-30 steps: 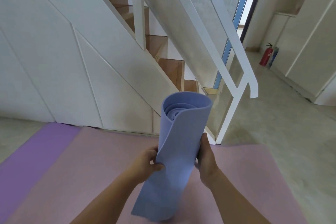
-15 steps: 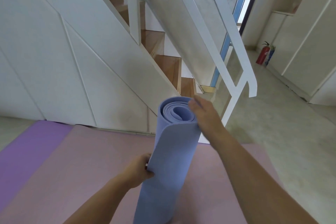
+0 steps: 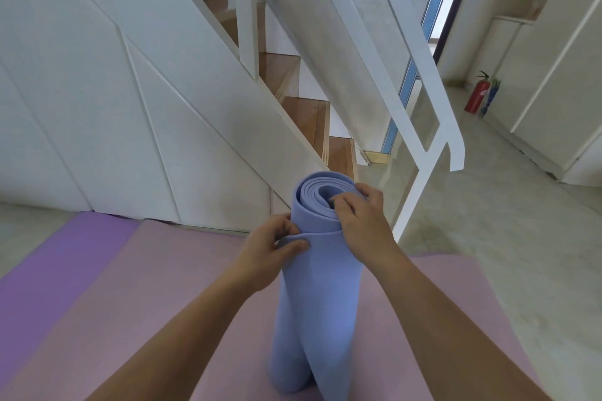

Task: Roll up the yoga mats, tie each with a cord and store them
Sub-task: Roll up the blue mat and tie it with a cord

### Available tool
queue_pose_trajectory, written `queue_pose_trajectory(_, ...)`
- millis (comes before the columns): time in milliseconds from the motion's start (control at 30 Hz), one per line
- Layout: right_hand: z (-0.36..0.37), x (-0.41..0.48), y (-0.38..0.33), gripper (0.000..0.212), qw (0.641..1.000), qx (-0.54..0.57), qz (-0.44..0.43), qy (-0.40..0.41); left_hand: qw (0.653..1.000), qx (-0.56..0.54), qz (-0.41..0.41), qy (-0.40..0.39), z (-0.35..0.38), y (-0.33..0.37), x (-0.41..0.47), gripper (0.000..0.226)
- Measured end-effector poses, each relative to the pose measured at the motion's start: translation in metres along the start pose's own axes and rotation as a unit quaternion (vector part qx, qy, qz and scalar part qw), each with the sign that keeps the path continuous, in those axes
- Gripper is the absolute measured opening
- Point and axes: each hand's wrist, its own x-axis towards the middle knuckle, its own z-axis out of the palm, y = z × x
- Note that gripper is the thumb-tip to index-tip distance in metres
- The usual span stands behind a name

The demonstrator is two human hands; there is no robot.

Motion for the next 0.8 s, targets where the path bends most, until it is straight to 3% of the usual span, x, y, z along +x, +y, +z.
queue_pose_trajectory(67, -0.005, 0.001, -0.003, 0.027, 0.999, -0.020, 0.015, -0.020, 0.999, 0.017, -0.016, -0.022, -0.007, 0.009, 0.002, 0.024)
queue_pose_trajectory(167, -0.012, 0.000, -0.007, 0.026, 0.998, -0.056, 0.025, -0.030, 0.998, 0.050, -0.003, -0.034, -0.015, 0.021, 0.003, 0.019)
queue_pose_trajectory(367, -0.018, -0.006, -0.022, 0.046, 0.995, -0.079, 0.039, -0.051, 0.995, 0.098, 0.005, -0.021, -0.025, 0.035, 0.003, 0.017)
queue_pose_trajectory(467, -0.018, -0.011, -0.024, 0.040, 0.994, -0.078, 0.029, -0.074, 0.995, 0.095, -0.001, -0.031, -0.027, 0.038, 0.004, 0.015)
queue_pose_trajectory(633, -0.013, -0.019, -0.016, 0.059, 0.991, -0.087, 0.002, -0.103, 0.997, 0.008, -0.041, 0.066, -0.019, 0.028, -0.001, 0.010)
queue_pose_trajectory(800, -0.017, -0.020, -0.010, 0.040, 1.000, -0.007, 0.020, -0.014, 0.993, 0.033, -0.014, 0.113, -0.006, 0.041, 0.015, 0.009)
